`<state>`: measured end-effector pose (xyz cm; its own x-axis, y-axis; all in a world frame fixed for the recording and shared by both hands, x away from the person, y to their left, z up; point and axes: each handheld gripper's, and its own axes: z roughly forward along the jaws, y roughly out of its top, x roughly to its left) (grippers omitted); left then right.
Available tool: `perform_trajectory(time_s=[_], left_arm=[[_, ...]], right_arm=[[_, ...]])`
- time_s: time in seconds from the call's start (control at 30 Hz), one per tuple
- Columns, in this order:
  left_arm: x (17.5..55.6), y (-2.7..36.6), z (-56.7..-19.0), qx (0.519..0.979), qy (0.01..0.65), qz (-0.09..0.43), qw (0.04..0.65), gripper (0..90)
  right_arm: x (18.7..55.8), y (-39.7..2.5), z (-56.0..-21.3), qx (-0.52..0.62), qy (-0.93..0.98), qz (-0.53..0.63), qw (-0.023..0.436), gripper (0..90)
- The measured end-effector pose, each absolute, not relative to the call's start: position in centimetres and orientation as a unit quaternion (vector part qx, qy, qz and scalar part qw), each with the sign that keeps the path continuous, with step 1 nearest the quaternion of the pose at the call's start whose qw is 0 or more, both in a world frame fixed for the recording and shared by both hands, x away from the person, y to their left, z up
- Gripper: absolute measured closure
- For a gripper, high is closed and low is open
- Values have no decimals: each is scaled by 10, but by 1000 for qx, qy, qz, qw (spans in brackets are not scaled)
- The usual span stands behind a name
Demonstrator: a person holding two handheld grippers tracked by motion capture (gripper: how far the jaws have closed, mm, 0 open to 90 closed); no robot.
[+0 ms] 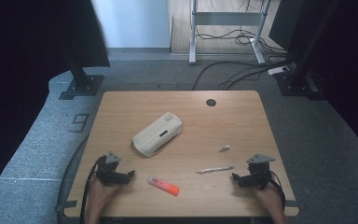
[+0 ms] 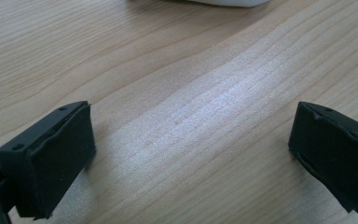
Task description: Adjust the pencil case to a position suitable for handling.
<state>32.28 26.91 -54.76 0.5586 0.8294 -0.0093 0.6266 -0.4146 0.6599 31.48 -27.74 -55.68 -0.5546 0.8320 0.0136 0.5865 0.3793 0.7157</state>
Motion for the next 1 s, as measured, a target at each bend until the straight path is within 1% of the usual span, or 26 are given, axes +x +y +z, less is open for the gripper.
perform_trajectory(time_s=[0.23, 0.33, 0.43, 0.6, 0.73, 1.0], left_arm=[[323, 265, -545, 830, 432, 158, 316, 57], [323, 260, -541, 833, 421, 157, 322, 60], [324, 256, -534, 833, 416, 143, 336, 60], [325, 250, -529, 837, 406, 140, 337, 61], [328, 246, -524, 838, 400, 128, 348, 66], [335, 241, -514, 838, 401, 128, 349, 61]], right_arm=[[315, -277, -557, 437, 811, 345, 178, 0], [315, -277, -557, 437, 811, 345, 178, 0], [315, -277, -557, 437, 811, 345, 178, 0], [315, -277, -557, 437, 811, 345, 178, 0], [315, -277, -557, 437, 811, 345, 178, 0], [315, -277, -557, 437, 811, 345, 178, 0]])
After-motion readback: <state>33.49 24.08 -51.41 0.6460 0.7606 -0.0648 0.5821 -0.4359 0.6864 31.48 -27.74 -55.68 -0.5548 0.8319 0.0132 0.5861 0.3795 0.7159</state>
